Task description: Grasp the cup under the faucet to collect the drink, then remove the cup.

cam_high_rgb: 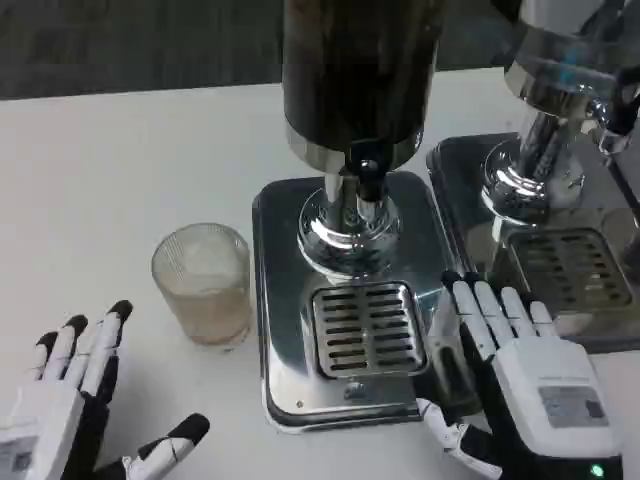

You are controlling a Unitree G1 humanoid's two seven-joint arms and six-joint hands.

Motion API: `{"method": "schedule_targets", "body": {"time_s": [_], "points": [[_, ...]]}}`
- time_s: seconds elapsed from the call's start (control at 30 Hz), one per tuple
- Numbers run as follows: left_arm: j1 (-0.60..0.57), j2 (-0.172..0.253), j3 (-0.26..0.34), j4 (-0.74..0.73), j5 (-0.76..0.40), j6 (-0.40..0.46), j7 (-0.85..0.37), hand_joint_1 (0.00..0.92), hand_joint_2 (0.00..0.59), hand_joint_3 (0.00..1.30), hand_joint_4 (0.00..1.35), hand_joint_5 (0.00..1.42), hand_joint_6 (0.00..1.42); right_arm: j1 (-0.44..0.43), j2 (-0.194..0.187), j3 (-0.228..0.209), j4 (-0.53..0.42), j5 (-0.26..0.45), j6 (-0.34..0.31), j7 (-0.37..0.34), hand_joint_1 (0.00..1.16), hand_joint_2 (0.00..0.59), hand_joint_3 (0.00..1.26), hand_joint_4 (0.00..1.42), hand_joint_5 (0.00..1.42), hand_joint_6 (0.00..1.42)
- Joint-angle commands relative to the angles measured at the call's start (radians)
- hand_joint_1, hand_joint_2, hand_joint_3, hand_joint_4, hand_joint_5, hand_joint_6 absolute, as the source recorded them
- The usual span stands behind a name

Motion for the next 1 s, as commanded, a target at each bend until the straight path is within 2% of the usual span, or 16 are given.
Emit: {"method": "schedule_targets", "body": {"time_s": [0.03, 0.4, 0.63, 0.83, 0.9, 1.0], "points": [[-0.002, -0.004, -0.007, -0.003, 0.002, -0.001, 0.005, 0.000, 0.157, 0.00, 0.00, 0.00, 0.00, -0.004, -0.009, -0.004, 0.009, 0.015, -0.010, -0.008, 0.33, 0.434, 0.00, 0.00, 0.00, 0.00], [-0.008, -0.004, -0.009, -0.003, 0.002, -0.005, 0.011, 0.000, 0.157, 0.00, 0.00, 0.00, 0.00, -0.004, -0.012, -0.003, 0.007, 0.021, -0.009, -0.009, 0.32, 0.435, 0.00, 0.00, 0.00, 0.00], [-0.025, -0.019, 0.022, -0.014, -0.037, -0.018, 0.023, 0.000, 0.154, 0.00, 0.00, 0.00, 0.00, -0.010, -0.017, -0.002, -0.007, 0.007, 0.005, 0.009, 0.33, 0.434, 0.00, 0.00, 0.00, 0.00], [-0.095, -0.016, 0.068, 0.039, -0.095, -0.040, 0.032, 0.000, 0.097, 0.00, 0.00, 0.00, 0.00, 0.000, -0.004, -0.002, -0.018, -0.004, 0.027, 0.002, 0.33, 0.433, 0.00, 0.00, 0.00, 0.00], [-0.119, -0.015, 0.076, 0.070, -0.117, -0.057, 0.030, 0.000, 0.061, 0.00, 0.00, 0.00, 0.00, 0.000, 0.001, 0.001, -0.017, -0.008, 0.033, -0.001, 0.33, 0.433, 0.00, 0.00, 0.00, 0.00], [-0.180, -0.023, 0.090, 0.180, -0.178, -0.155, 0.070, 0.000, 0.008, 0.00, 0.00, 0.00, 0.00, -0.001, 0.011, 0.007, -0.015, -0.015, 0.041, -0.007, 0.33, 0.433, 0.00, 0.00, 0.00, 0.00]]}}
